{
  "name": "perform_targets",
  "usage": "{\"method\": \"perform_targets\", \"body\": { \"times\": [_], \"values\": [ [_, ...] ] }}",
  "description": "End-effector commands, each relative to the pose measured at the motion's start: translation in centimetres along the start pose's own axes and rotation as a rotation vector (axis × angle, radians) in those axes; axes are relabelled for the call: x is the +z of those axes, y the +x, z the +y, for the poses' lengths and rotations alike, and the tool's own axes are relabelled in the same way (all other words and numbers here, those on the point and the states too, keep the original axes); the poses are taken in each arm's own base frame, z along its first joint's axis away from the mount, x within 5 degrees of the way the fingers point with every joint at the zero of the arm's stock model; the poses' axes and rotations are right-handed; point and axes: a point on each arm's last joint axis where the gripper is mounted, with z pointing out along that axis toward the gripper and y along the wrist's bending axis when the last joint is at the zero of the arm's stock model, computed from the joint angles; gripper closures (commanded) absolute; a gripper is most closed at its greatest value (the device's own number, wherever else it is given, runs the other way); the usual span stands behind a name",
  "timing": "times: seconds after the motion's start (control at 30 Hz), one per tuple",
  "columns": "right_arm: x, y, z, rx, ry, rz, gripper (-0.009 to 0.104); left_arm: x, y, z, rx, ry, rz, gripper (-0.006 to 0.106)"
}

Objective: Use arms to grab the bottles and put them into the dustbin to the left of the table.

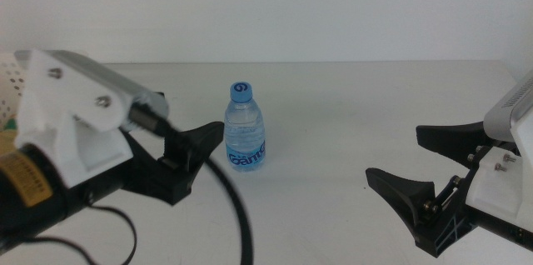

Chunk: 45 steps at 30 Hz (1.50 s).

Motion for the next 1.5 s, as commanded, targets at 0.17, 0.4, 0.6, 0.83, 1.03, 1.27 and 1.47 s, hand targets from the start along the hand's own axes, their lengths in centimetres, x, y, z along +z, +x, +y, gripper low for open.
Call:
{"method": "perform_targets", "body": {
  "times": [0.17, 0.4, 0.6, 0.83, 1.03, 1.27, 1.47],
  "values": [
    [-0.3, -1.6, -0.1, -0.018, 0.005, -0.103, 0.008, 1.6, -0.8, 2.3, -0.042, -0.110, -0.054, 0.014],
    [-0.3, -1.6, -0.1, -0.018, 0.005, -0.103, 0.008, 2.7, -0.5, 2.9, 0.033, -0.129, -0.063, 0.014],
    [-0.3, -1.6, -0.1, -0.018, 0.005, -0.103, 0.008, 4.1, 0.7, 2.9, 0.010, -0.112, -0.071, 0.014],
    [-0.3, -1.6, -0.1, -0.018, 0.005, -0.103, 0.008, 5.0, 4.3, 2.3, -0.041, -0.034, -0.144, 0.014],
    [-0.3, -1.6, -0.1, -0.018, 0.005, -0.103, 0.008, 6.5, 7.4, 2.2, -0.069, 0.006, -0.132, 0.014],
    [-0.3, -1.5, -0.1, -0.018, 0.004, -0.102, 0.008, 8.2, 9.3, 2.1, -0.093, 0.037, -0.189, 0.014],
    [-0.3, -1.5, -0.1, -0.018, 0.004, -0.101, 0.008, 8.8, 9.7, 2.9, -0.069, 0.009, -0.194, 0.013]
  ]
}}
